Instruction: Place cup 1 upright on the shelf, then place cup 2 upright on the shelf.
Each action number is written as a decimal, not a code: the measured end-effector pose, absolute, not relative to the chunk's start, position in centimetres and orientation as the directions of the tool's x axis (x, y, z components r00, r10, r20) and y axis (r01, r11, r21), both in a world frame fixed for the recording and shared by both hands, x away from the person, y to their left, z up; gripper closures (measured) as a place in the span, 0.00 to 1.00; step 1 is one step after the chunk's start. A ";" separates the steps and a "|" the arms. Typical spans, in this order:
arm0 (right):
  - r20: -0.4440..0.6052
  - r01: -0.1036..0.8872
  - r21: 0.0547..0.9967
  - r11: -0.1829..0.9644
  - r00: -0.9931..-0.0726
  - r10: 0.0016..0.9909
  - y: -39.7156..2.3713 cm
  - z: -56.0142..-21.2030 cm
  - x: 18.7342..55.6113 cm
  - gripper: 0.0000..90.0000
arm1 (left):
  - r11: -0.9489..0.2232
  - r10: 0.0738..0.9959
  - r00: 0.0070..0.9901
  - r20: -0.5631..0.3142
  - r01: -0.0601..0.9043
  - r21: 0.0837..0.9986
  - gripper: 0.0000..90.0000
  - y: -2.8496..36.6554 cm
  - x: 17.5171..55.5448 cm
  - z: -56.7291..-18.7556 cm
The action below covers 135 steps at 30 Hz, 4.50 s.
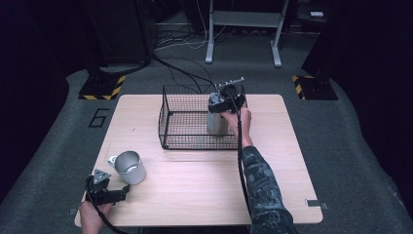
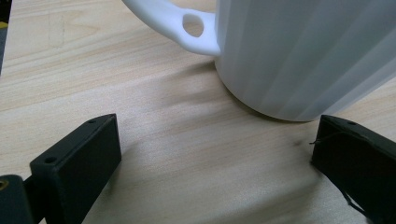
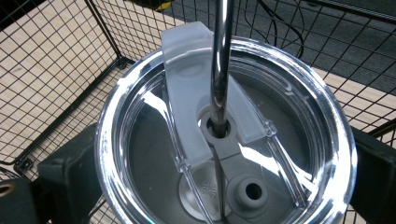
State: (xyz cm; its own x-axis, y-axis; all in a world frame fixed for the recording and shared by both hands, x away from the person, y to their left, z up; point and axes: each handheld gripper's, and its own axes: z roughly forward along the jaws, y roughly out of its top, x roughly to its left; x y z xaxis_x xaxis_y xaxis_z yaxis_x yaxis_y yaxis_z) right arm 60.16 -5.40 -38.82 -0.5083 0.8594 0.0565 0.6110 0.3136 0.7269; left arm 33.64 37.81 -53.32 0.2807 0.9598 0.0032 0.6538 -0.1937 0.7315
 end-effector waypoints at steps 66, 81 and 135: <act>0.005 0.415 0.810 0.415 -0.712 0.702 -10.0 -38.2 43.3 0.00 | -0.190 0.961 0.278 0.001 0.655 0.732 0.01 37.8 33.7 -53.3; 0.076 0.509 0.773 0.379 -0.667 0.741 -13.2 -45.0 40.4 0.00 | -0.190 0.961 0.278 0.001 0.655 0.732 0.01 37.8 33.7 -53.3; -0.005 0.618 0.718 0.320 -0.456 0.890 -20.4 -53.0 38.1 0.00 | -0.225 0.876 0.482 -0.007 0.423 0.878 0.00 36.2 32.8 -44.6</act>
